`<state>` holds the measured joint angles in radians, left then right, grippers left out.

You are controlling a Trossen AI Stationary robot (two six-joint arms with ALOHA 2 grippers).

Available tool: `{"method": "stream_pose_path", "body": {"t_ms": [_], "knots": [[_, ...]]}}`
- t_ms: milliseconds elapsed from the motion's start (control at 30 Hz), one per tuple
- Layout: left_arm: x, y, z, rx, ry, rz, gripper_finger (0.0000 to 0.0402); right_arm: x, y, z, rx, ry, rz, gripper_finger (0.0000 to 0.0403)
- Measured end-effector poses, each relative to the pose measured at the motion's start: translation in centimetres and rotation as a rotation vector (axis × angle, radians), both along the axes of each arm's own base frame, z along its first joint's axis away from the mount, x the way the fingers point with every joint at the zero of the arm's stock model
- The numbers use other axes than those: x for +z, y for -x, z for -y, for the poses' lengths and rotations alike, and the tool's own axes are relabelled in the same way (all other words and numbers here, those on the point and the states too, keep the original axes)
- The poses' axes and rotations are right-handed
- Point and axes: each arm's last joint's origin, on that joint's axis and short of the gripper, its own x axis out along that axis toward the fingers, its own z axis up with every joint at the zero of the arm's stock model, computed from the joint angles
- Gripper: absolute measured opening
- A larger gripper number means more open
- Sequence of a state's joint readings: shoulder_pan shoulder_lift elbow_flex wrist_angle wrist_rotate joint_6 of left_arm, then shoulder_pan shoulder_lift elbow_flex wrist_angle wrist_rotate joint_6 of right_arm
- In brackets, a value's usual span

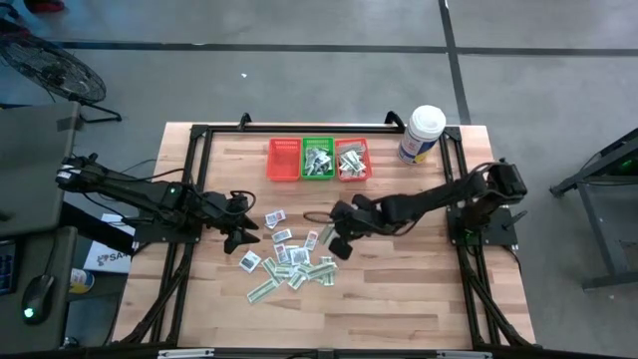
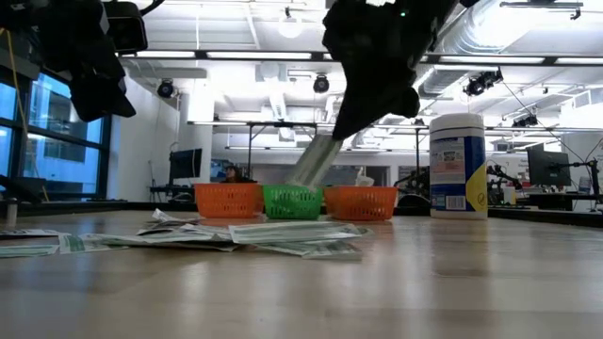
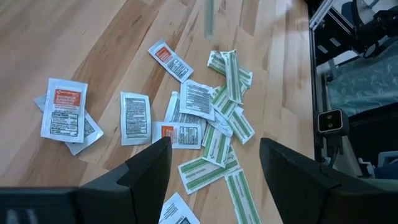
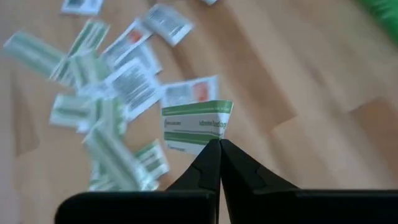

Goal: Pick & Place First Aid Supplies
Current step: Put the bandage pack into the right orange bin

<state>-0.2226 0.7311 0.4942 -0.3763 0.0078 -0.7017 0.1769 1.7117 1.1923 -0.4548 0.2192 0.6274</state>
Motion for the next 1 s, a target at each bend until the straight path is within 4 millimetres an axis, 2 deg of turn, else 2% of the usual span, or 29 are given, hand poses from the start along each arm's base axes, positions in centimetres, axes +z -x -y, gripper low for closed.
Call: {"method": "stream_pose_path", "body": {"t_ms": [167, 467, 733, 1000], "knots": [[0.0, 0.0, 0.0, 0.001, 0.001, -0.001, 0.0240, 1.2, 0.7, 3.2, -0.086, 0.062, -0.012, 0.0000], [0.0, 0.0, -0.1, 0.030, -0.017, 0.009, 0.0240, 3.8, 3.4, 11.4, -0.245, 0.135, -0.057, 0.0000], [0.2, -0.1, -0.2, 0.080, -0.014, 0.023, 0.0240, 3.9, 5.4, 18.1, -0.370, 0.121, -0.082, 0.0000], [0.2, -0.2, -0.3, 0.130, -0.008, 0.023, 0.0240, 3.2, 7.9, 23.2, -0.430, 0.028, -0.064, 0.0000]]}}
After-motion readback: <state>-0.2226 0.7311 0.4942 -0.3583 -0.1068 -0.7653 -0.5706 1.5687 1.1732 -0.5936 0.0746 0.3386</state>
